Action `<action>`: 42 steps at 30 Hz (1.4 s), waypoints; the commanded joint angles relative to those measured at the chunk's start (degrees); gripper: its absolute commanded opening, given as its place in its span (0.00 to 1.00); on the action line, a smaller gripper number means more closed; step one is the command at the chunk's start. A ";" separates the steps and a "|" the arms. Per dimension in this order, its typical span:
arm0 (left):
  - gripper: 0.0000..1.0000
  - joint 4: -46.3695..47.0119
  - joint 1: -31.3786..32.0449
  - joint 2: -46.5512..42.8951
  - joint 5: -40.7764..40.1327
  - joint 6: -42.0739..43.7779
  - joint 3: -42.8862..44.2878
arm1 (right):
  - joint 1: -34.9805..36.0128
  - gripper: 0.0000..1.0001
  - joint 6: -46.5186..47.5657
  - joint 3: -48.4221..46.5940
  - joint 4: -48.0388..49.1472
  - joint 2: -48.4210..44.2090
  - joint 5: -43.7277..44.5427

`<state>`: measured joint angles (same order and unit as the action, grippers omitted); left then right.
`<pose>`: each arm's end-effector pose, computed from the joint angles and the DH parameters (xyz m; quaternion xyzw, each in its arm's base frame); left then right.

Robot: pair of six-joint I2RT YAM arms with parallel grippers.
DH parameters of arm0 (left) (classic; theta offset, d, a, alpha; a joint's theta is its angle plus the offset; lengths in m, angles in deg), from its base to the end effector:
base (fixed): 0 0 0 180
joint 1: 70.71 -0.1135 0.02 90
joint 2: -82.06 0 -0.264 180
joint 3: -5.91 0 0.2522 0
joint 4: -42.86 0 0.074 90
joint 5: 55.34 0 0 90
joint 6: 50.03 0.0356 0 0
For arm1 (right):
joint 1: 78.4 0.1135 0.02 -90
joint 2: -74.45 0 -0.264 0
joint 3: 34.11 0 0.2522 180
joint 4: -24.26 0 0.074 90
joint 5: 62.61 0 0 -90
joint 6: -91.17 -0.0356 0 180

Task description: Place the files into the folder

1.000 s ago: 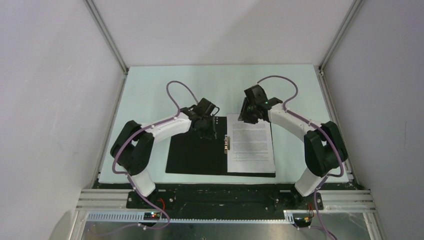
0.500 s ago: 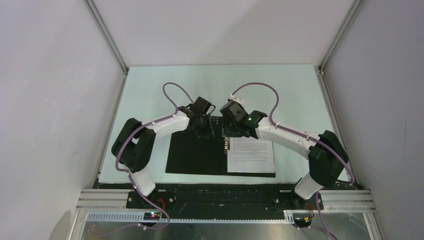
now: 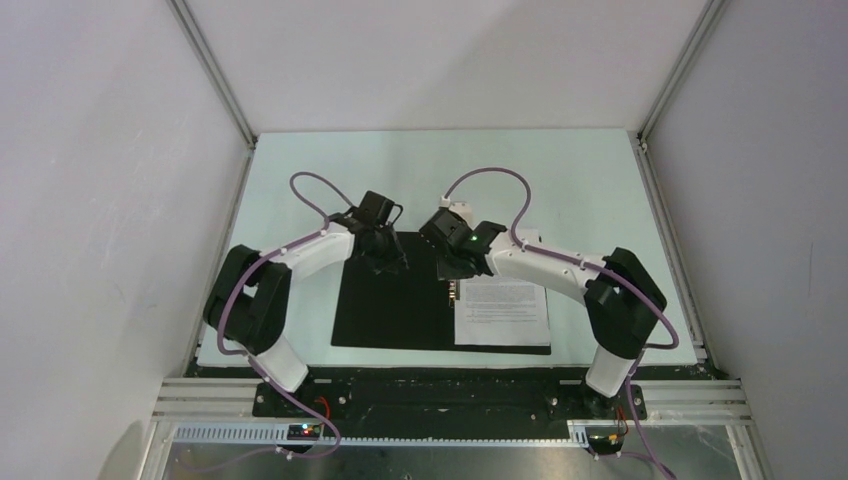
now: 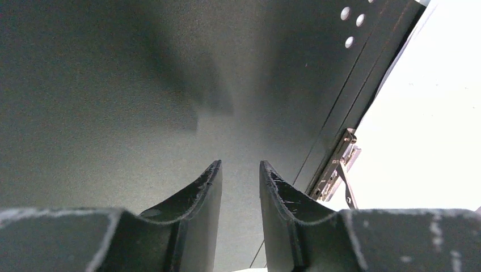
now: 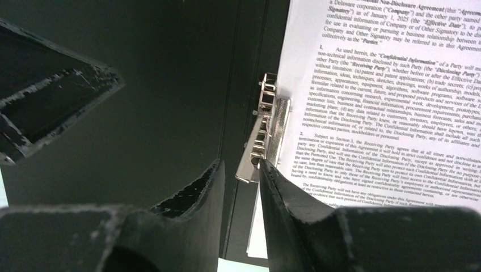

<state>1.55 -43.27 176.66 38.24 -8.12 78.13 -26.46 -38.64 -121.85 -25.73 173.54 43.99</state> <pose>0.2856 -0.1508 0.1824 -0.1674 0.9588 -0.1634 0.1612 0.2305 0.2778 0.2297 -0.0658 0.9571 0.0784 0.2709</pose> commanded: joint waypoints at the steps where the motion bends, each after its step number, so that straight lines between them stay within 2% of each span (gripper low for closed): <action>1: 0.36 0.58 -1.03 -2.92 -0.77 -1.12 -0.98 | 0.44 0.32 0.97 -4.01 -1.16 2.07 2.11; 11: 0.36 0.46 -6.48 -8.14 -1.62 -1.13 -5.03 | 1.02 0.23 0.99 -4.07 -3.42 3.69 1.76; 15: 0.36 0.49 -9.18 -11.97 -5.85 -2.94 -9.69 | 1.19 0.19 1.14 -3.84 -4.08 3.96 1.96; 20: 0.37 0.52 -12.86 -16.01 -7.07 -4.04 -15.34 | 1.22 0.10 1.89 -2.55 -3.48 3.61 1.68; 33: 0.39 0.47 -15.11 -23.56 -8.74 -4.63 -22.09 | -0.84 0.03 7.00 8.20 2.46 -0.99 -0.44; 38: 0.44 0.67 -15.07 -22.43 -4.36 -0.78 -21.19 | -1.11 0.02 10.27 11.98 4.98 -2.62 -1.20; 42: 0.46 0.70 -13.35 -23.08 -2.77 -1.05 -20.92 | -1.34 0.01 12.92 15.09 7.76 -4.34 -2.20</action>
<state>1.53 -57.81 154.68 33.32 -10.62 56.43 -26.92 -30.09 -110.73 -17.41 170.20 41.30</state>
